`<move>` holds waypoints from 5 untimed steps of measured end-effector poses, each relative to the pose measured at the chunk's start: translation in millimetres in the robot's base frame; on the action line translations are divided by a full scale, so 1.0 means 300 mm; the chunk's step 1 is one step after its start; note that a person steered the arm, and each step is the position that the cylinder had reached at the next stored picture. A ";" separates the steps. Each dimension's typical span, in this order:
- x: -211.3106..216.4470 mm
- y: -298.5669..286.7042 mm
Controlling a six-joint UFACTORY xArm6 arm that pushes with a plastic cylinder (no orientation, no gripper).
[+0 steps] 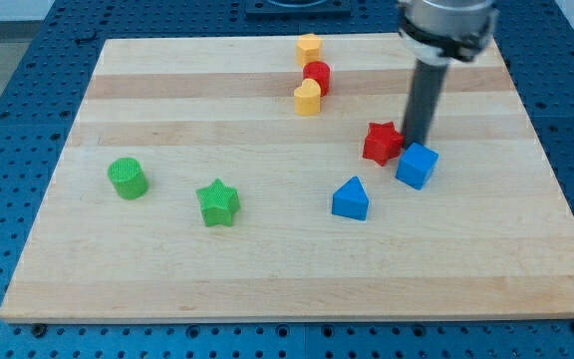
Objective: Slide blue cube towards center
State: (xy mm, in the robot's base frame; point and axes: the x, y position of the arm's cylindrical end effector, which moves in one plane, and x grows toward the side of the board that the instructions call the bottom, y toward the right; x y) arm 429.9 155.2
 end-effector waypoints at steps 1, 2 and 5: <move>0.106 0.091; 0.109 0.024; 0.103 -0.351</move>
State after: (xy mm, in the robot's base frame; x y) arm 460.8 50.0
